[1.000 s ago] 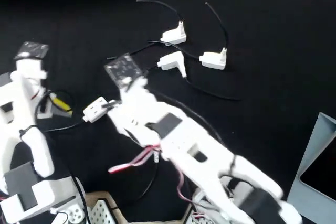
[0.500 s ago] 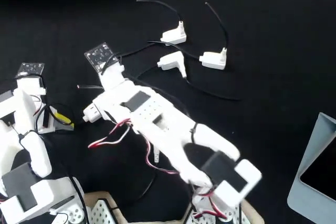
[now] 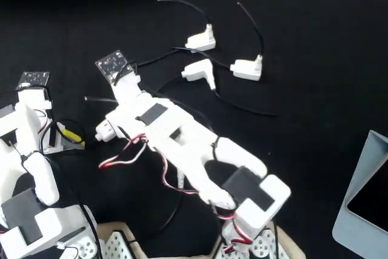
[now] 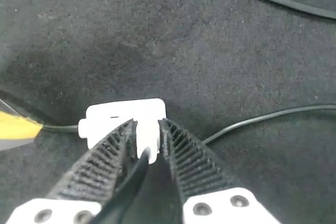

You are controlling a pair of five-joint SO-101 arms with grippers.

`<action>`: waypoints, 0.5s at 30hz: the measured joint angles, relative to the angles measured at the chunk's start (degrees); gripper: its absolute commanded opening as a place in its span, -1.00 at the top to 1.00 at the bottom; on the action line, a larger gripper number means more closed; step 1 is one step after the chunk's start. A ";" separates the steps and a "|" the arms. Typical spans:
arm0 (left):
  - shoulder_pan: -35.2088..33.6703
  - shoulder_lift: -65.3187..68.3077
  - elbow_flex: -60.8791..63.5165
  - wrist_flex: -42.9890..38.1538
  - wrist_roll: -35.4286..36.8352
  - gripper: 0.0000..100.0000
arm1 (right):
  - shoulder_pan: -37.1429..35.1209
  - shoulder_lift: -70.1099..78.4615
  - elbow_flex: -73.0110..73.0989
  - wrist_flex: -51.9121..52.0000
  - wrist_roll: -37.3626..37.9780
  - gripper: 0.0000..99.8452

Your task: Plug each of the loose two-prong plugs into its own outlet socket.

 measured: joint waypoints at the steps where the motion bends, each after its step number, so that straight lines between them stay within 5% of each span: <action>1: 0.00 0.00 0.00 0.00 0.00 0.26 | 0.00 0.09 -0.09 0.00 0.00 0.98; 15: 0.00 0.00 0.00 0.00 0.09 0.26 | -1.49 10.46 -12.04 8.70 1.14 0.98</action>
